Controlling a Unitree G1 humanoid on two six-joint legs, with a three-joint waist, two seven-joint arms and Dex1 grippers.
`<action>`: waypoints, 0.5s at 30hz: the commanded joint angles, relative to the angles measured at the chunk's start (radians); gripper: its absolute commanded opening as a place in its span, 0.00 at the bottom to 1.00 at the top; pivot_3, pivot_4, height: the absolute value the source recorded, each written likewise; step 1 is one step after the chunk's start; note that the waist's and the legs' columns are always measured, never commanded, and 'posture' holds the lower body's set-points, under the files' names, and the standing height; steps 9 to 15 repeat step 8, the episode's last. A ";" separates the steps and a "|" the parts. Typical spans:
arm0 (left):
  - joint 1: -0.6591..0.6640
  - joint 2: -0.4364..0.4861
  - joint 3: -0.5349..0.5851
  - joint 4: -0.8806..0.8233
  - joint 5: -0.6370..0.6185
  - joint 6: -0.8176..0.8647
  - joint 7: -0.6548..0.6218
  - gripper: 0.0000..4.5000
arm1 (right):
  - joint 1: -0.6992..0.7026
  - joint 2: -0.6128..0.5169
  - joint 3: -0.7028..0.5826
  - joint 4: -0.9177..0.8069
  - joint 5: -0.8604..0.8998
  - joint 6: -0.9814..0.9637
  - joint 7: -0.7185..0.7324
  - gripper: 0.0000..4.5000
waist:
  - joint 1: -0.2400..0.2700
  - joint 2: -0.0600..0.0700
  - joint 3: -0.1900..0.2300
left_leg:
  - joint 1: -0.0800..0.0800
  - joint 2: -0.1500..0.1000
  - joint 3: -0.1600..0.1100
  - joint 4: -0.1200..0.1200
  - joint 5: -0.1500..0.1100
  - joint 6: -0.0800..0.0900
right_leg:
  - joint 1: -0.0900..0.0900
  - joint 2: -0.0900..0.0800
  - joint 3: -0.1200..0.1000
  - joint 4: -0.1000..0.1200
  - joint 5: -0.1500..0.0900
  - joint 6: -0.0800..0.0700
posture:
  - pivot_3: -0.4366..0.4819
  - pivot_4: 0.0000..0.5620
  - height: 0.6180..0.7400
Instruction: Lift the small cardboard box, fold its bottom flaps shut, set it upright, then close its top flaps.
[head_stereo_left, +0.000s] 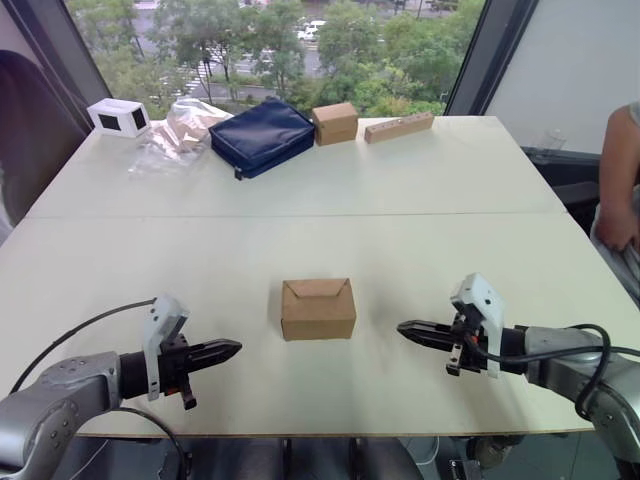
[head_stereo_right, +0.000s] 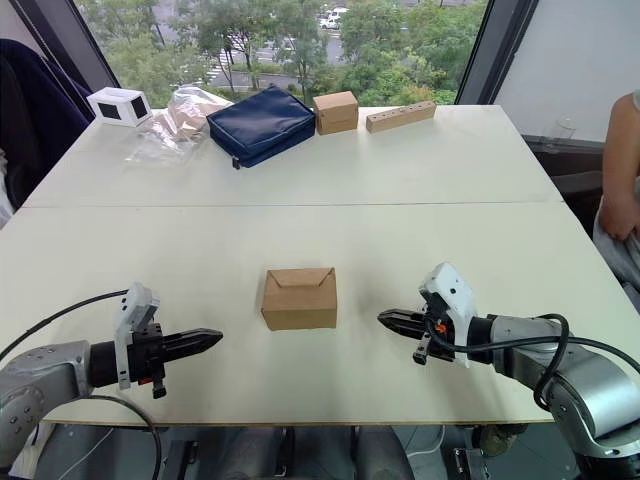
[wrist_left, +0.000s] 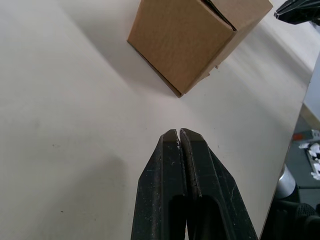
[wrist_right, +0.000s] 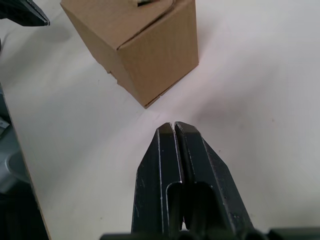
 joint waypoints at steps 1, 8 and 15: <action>-0.003 0.006 -0.001 -0.011 0.002 -0.025 -0.014 0.01 | -0.005 -0.001 0.004 -0.004 -0.005 -0.024 -0.004 0.00 | 0.000 0.000 0.000 | 0.000 0.000 0.000 0.000 0.000 0.000 | 0.000 0.000 0.000 0.000 0.000 0.000 | 0.48 0.27 1.00; -0.012 0.017 -0.010 0.000 -0.001 -0.026 -0.038 0.01 | -0.001 0.000 0.012 -0.003 -0.006 -0.035 -0.011 0.00 | 0.000 0.000 0.000 | 0.000 0.000 0.000 0.000 0.000 0.000 | 0.000 0.000 0.000 0.000 0.000 0.000 | 0.48 0.27 1.00; -0.012 0.017 -0.010 0.000 -0.001 -0.026 -0.038 0.01 | -0.001 0.000 0.012 -0.003 -0.006 -0.035 -0.011 0.00 | 0.000 0.000 0.000 | 0.000 0.000 0.000 0.000 0.000 0.000 | 0.000 0.000 0.000 0.000 0.000 0.000 | 0.48 0.27 1.00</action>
